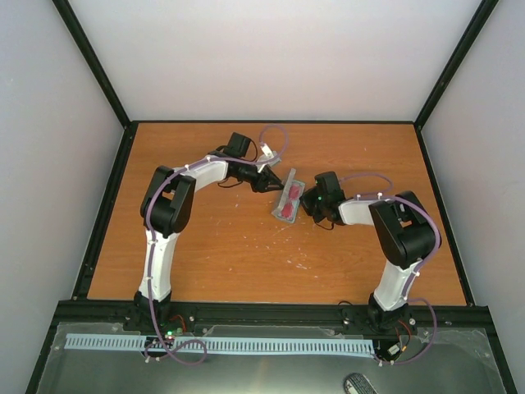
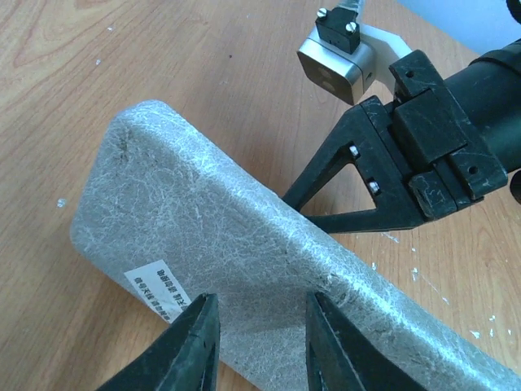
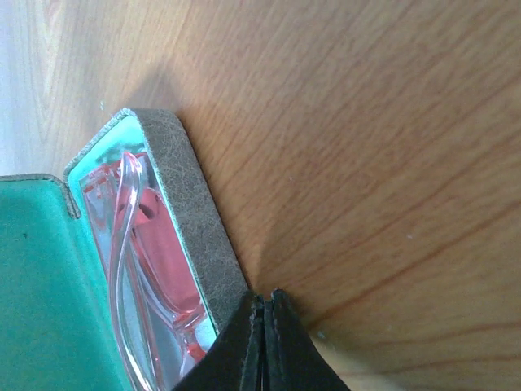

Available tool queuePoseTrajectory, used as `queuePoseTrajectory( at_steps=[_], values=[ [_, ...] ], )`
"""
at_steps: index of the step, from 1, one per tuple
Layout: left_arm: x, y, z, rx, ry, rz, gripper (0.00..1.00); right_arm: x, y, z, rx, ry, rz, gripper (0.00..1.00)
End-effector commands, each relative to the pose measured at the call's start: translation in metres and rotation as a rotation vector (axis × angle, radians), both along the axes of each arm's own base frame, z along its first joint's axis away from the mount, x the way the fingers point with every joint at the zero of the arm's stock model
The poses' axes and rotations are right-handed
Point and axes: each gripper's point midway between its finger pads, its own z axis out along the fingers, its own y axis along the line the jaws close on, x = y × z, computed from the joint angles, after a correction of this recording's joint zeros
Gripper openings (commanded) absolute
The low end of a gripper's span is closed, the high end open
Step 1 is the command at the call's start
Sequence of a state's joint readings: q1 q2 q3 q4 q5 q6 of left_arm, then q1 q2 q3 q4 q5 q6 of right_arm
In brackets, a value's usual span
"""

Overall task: Organize the sunglasses
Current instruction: Close the sunglasses case at the center of the board.

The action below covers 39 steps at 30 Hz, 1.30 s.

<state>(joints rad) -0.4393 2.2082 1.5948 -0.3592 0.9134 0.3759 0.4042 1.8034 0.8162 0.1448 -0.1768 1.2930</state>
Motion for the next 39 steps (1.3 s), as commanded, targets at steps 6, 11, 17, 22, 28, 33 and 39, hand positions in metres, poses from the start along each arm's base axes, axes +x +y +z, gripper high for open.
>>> queuePoseTrajectory(
  at_steps=[6,11,17,22,28,33,39],
  values=[
    [-0.01,-0.017,-0.009,-0.019,0.038,-0.052,0.3,-0.009,0.012,-0.023,0.055,0.023,0.097,0.03],
    [-0.016,-0.022,-0.017,-0.007,0.061,-0.08,0.3,-0.01,0.021,-0.02,0.086,0.007,0.153,0.03],
    [-0.026,-0.026,-0.029,0.009,0.092,-0.107,0.3,-0.009,0.025,-0.016,0.102,-0.014,0.194,0.03],
    [-0.033,-0.028,-0.038,0.02,0.118,-0.123,0.3,-0.009,0.03,-0.015,0.129,-0.026,0.215,0.03],
    [-0.039,-0.029,-0.045,0.028,0.137,-0.139,0.3,-0.008,0.036,-0.012,0.153,-0.039,0.254,0.03],
    [-0.039,-0.023,-0.04,0.062,0.091,-0.125,0.61,-0.013,0.027,-0.006,0.096,-0.028,0.261,0.09],
    [-0.013,0.01,0.028,0.052,-0.149,0.01,0.99,-0.014,-0.031,0.044,-0.223,-0.057,0.293,0.38]
  ],
)
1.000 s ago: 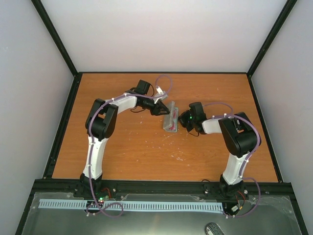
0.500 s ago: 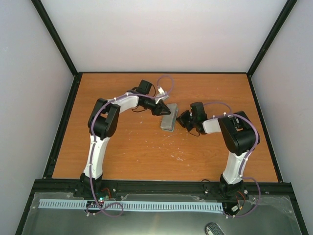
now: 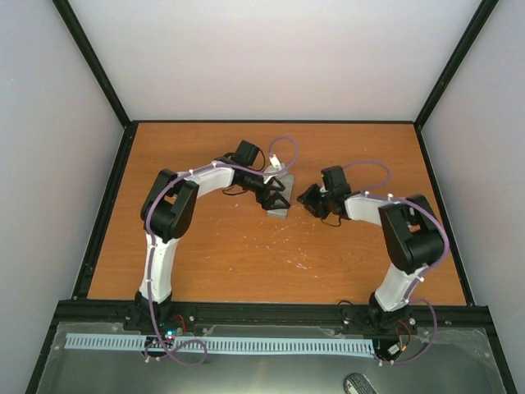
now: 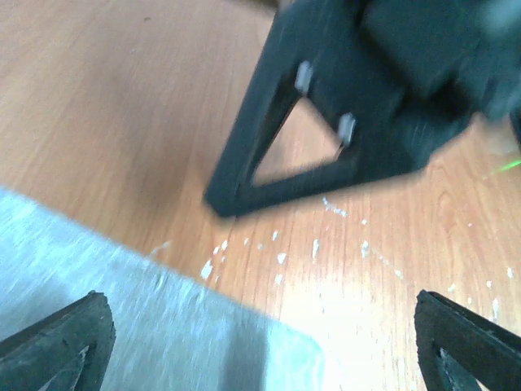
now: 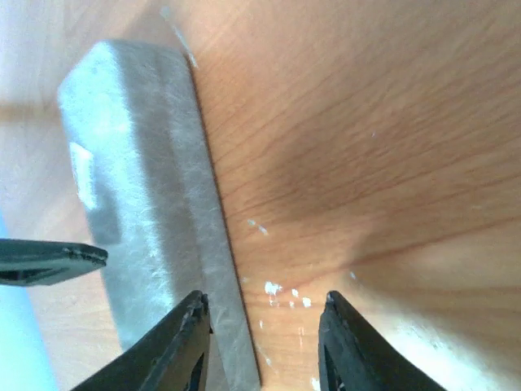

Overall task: Organize the sunglasses
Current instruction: Close the sunglasses case at the center of the board, then reset both arms

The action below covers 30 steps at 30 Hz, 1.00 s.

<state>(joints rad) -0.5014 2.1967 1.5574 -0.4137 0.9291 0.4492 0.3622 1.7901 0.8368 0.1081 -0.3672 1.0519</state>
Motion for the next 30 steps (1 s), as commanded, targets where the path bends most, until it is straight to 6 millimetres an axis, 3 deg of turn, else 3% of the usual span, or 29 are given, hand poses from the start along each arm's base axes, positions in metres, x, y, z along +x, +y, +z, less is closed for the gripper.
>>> queuePoseTrajectory(
  at_steps=[1,4,6,7,10,13,16,30],
  values=[
    [0.032,0.037,0.056,0.008,-0.204,0.154,1.0,-0.007,-0.054,0.039,-0.278,-0.037,0.034,0.44],
    [0.051,0.075,0.117,-0.032,-0.321,0.302,0.99,-0.008,-0.086,0.063,-0.366,-0.072,0.046,0.67],
    [0.057,0.099,0.147,-0.023,-0.385,0.405,0.99,-0.011,-0.108,0.074,-0.415,-0.092,0.051,0.93],
    [0.059,0.114,0.159,-0.008,-0.404,0.47,0.99,-0.013,-0.115,0.079,-0.429,-0.097,0.061,0.99],
    [0.047,0.155,0.18,0.023,-0.405,0.613,0.99,-0.02,-0.128,0.086,-0.487,-0.116,0.102,1.0],
    [0.023,0.186,0.167,0.096,-0.373,0.695,1.0,-0.025,-0.134,0.089,-0.534,-0.11,0.13,1.0],
    [0.004,0.199,0.154,0.138,-0.333,0.718,0.99,-0.026,-0.135,0.088,-0.548,-0.104,0.14,1.0],
    [-0.006,0.206,0.116,0.216,-0.253,0.726,1.0,-0.015,-0.126,0.101,-0.503,-0.192,0.139,1.0]
  ],
)
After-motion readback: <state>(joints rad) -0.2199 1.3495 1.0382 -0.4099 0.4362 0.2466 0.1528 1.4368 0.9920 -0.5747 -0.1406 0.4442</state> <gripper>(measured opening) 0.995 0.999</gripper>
